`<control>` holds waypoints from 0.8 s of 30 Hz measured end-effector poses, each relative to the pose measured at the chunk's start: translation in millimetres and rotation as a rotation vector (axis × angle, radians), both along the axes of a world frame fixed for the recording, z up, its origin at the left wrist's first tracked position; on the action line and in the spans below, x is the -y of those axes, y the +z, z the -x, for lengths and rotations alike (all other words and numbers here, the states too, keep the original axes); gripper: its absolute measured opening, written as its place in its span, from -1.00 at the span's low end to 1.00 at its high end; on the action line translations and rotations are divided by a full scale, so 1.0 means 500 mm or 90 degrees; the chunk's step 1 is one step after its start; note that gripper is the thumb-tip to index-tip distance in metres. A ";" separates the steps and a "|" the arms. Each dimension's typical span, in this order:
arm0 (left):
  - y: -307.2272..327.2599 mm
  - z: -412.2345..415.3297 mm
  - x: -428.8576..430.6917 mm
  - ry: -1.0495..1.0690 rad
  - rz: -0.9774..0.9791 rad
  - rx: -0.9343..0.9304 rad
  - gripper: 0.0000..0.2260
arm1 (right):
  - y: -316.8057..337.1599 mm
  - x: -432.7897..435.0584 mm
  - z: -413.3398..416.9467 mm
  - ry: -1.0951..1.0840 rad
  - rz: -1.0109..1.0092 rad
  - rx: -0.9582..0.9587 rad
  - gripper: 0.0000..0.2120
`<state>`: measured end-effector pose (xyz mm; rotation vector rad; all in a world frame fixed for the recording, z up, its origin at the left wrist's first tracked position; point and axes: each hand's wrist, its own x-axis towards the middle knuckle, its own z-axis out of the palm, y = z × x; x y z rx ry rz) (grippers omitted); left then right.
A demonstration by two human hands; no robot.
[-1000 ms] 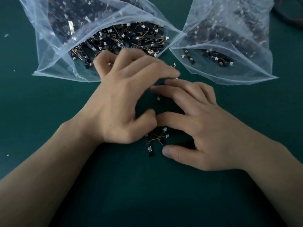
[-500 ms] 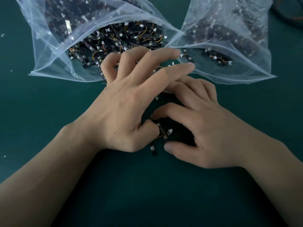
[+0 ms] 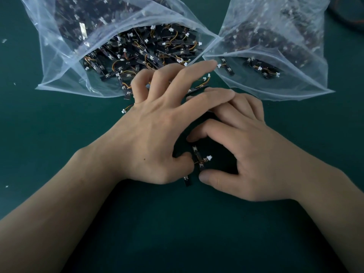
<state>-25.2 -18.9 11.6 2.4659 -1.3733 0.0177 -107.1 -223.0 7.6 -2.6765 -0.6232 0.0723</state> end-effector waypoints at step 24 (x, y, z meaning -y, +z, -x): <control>-0.002 0.000 0.000 -0.017 -0.009 -0.005 -0.13 | -0.007 0.002 0.002 0.006 -0.049 -0.011 -0.45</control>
